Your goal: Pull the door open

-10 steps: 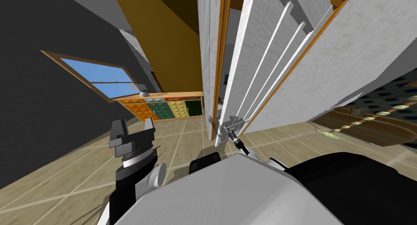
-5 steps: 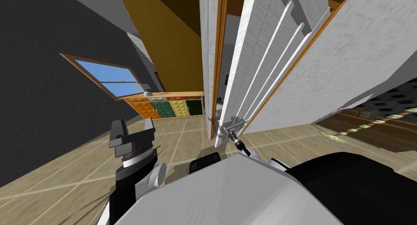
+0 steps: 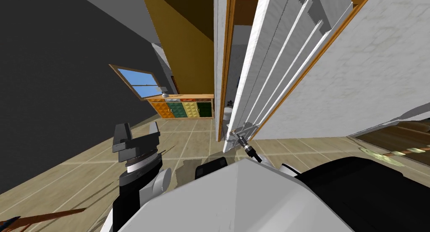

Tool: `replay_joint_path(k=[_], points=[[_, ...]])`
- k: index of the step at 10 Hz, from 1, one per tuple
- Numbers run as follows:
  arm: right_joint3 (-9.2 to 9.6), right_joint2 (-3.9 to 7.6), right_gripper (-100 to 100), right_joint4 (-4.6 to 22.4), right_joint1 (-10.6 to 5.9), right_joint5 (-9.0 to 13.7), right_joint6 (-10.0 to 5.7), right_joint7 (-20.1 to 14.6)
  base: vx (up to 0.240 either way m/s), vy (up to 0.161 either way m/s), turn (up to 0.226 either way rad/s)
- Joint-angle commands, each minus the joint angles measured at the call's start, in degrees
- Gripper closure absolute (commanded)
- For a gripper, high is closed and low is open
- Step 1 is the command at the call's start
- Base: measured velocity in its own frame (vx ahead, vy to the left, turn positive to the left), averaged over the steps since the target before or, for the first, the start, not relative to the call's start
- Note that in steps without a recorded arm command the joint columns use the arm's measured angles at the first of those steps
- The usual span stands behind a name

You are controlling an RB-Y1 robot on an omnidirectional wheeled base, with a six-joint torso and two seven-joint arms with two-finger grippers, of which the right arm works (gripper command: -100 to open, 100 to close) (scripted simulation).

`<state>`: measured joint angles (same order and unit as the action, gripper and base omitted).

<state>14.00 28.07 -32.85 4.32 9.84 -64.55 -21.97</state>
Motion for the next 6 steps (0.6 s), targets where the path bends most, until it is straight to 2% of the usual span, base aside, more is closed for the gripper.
replay_joint_path(k=[1,6], points=[[0.35,0.16,100,1.6,0.25,0.3,-1.93,-0.5,-0.159,-0.077,0.221],[0.38,1.42,100,4.7,1.18,1.6,-5.68,-1.6,-0.164,-0.066,0.203]])
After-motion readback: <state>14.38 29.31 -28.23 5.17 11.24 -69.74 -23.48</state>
